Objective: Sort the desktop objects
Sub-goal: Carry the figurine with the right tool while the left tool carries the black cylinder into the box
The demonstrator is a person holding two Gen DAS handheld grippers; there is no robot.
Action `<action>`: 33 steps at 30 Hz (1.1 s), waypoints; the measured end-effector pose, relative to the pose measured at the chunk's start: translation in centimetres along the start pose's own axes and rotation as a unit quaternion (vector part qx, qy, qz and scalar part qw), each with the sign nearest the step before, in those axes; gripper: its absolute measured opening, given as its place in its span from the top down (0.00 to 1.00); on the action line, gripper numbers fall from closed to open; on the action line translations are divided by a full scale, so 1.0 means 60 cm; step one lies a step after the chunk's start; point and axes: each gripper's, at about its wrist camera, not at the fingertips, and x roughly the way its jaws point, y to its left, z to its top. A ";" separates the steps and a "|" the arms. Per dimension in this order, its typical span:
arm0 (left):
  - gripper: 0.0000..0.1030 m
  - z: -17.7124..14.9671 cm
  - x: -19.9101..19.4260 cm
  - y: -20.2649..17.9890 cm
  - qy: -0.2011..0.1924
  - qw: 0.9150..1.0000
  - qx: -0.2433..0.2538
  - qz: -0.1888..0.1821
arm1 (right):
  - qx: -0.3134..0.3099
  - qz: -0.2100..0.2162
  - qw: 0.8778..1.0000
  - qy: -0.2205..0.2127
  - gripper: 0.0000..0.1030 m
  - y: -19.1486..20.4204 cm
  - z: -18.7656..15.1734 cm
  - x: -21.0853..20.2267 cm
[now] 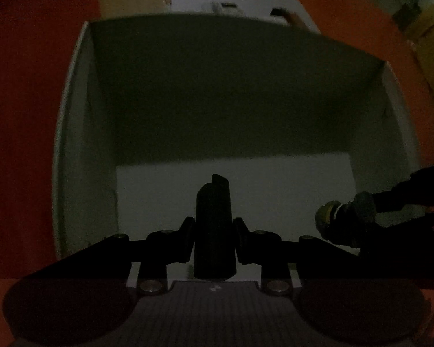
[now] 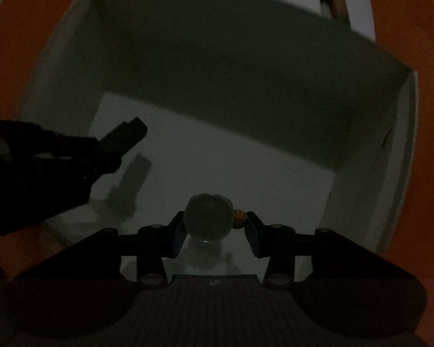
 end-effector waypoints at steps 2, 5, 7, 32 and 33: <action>0.77 -0.004 0.005 -0.001 0.004 1.000 0.005 0.001 | 0.000 -0.002 1.000 0.005 0.55 0.000 -0.006 0.008; 0.77 -0.011 0.012 -0.001 0.009 1.000 0.010 0.002 | -0.001 -0.002 1.000 0.009 0.55 0.002 -0.013 0.015; 0.77 -0.015 0.016 -0.002 0.013 1.000 0.011 0.004 | -0.003 -0.002 1.000 0.013 0.55 0.003 -0.015 0.018; 0.77 -0.023 0.053 -0.012 0.026 0.999 0.010 0.036 | 0.003 -0.032 0.998 0.060 0.55 -0.015 0.024 0.088; 0.77 -0.023 0.054 -0.012 0.028 0.999 0.008 0.036 | 0.003 -0.031 0.998 0.060 0.55 -0.016 0.024 0.087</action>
